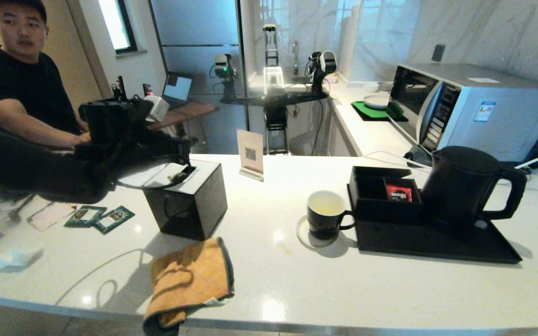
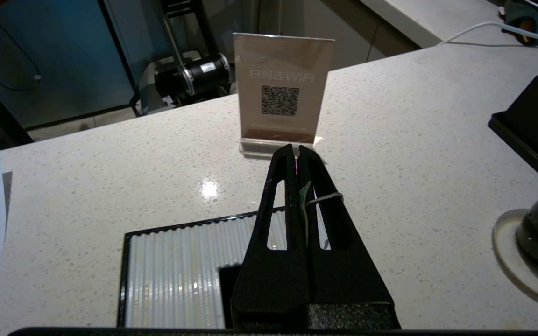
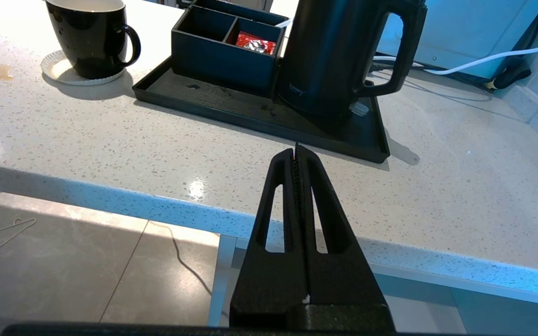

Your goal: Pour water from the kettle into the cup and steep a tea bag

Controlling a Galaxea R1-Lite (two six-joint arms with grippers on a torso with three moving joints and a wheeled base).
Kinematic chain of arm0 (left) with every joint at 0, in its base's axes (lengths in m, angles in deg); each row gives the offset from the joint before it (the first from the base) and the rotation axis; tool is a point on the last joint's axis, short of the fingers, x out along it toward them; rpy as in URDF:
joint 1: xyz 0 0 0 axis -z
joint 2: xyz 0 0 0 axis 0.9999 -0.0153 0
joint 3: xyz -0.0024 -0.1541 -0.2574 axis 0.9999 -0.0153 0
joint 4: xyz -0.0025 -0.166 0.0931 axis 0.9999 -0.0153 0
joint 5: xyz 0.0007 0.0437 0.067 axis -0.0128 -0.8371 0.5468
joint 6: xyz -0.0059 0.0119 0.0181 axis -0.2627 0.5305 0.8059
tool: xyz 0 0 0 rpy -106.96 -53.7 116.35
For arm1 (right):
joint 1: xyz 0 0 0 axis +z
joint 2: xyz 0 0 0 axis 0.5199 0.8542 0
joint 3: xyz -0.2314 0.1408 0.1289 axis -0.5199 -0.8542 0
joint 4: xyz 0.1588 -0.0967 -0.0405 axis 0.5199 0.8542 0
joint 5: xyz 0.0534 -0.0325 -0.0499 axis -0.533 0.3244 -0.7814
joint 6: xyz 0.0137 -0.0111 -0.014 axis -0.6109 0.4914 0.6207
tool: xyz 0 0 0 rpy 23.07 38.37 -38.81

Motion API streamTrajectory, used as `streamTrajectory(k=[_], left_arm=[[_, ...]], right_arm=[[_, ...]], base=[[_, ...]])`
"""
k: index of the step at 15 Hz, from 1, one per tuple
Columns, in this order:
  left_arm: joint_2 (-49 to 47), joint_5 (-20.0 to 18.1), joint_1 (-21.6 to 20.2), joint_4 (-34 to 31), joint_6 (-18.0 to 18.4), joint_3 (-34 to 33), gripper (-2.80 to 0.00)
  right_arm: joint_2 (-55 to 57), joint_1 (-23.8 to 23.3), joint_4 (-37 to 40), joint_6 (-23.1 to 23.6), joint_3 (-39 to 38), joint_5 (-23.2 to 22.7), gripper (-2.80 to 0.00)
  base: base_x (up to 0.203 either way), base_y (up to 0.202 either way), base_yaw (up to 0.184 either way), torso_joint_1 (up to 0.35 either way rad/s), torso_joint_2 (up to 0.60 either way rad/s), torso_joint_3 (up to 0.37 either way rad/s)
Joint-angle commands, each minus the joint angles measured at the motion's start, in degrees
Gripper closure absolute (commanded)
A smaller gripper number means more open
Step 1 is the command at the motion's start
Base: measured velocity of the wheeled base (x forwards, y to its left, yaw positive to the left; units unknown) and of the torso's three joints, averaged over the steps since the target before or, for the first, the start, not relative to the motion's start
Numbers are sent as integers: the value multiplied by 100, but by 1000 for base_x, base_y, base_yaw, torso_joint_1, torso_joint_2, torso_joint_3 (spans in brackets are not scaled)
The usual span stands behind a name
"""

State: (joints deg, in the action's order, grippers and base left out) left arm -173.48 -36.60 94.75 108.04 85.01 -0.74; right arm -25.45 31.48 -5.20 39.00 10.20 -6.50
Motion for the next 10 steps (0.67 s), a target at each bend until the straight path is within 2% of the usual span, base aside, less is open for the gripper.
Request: streamTrajectory(k=[1, 4, 10], left_arm=[[-14, 19, 132, 22, -5, 15, 0], [-14, 67, 351, 26, -22, 15, 0], [-21, 67, 403, 26, -28, 15, 0]], right_arm=[[0, 2, -5, 11, 0, -7, 0], [0, 2, -5, 7, 0, -7, 0], [0, 2, -5, 7, 0, 2, 0]], base=[[0, 0, 0, 0, 0, 0], [0, 0, 0, 0, 0, 0], [0, 0, 0, 0, 0, 0]])
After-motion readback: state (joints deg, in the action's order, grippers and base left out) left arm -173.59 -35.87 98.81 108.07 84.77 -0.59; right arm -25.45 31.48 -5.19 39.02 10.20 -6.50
